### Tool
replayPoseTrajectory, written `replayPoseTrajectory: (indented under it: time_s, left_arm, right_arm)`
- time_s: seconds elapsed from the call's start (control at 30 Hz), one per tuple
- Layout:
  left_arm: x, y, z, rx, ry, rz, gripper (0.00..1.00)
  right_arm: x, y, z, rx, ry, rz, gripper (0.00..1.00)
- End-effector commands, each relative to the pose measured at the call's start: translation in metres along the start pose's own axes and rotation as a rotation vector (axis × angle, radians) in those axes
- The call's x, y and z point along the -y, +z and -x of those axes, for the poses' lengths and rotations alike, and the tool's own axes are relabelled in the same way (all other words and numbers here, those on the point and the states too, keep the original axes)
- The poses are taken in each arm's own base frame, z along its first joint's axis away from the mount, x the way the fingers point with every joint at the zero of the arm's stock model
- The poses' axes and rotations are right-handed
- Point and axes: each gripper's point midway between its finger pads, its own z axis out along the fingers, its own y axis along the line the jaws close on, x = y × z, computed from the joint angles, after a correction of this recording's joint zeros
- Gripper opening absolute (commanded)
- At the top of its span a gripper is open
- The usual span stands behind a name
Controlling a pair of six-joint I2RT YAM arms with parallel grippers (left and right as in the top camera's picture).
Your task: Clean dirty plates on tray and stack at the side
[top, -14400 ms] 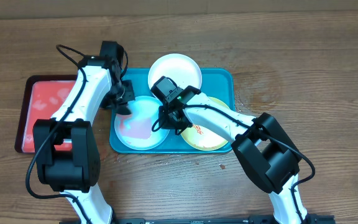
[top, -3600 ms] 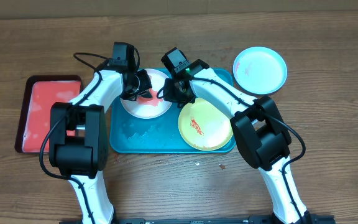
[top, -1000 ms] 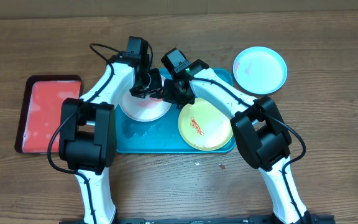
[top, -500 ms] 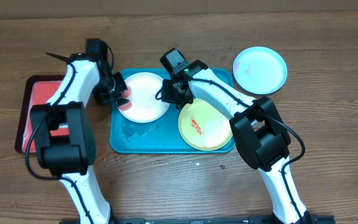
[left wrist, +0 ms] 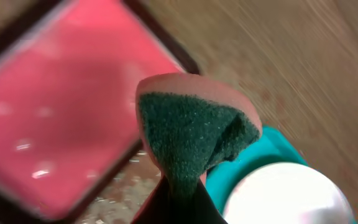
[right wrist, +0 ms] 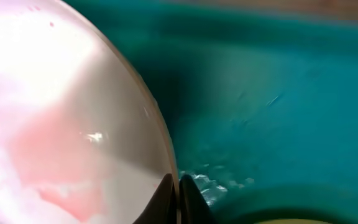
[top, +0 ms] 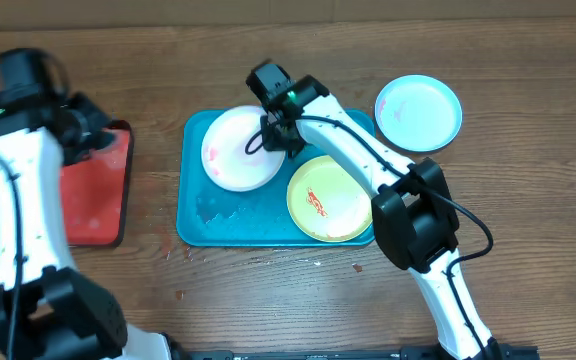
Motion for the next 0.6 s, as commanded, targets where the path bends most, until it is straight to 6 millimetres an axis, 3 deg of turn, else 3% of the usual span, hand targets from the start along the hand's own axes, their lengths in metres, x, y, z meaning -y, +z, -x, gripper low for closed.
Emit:
replayPoseTrajectory:
  time_s: [0.0,0.17,0.27,0.43,0.57]
  left_arm:
    - [-0.032,-0.006,0.01,-0.001,-0.1,0.041,0.04]
    - [-0.067,-0.005,0.017,-0.012,-0.182,0.087,0.04]
    - [-0.075,-0.006,0.021,-0.006,-0.202,0.096,0.04]
    - [-0.079,-0.006,0.022,-0.003,-0.209,0.102,0.04]
    - [-0.079,-0.006,0.022,-0.003,-0.206,0.103,0.04]
  right_arm:
    - [0.004,-0.044,0.035,0.192,-0.148,-0.188,0.04]
    - [0.012,-0.119,0.058,0.431,-0.205,-0.514,0.04]
    - [-0.002,-0.158,0.059,0.532,-0.315,-0.659,0.04]
    - [-0.042,-0.199,0.051,0.607,-0.581,-0.849,0.04]
    - [-0.066,-0.215,0.041,0.595,-0.769,-0.949,0.04]
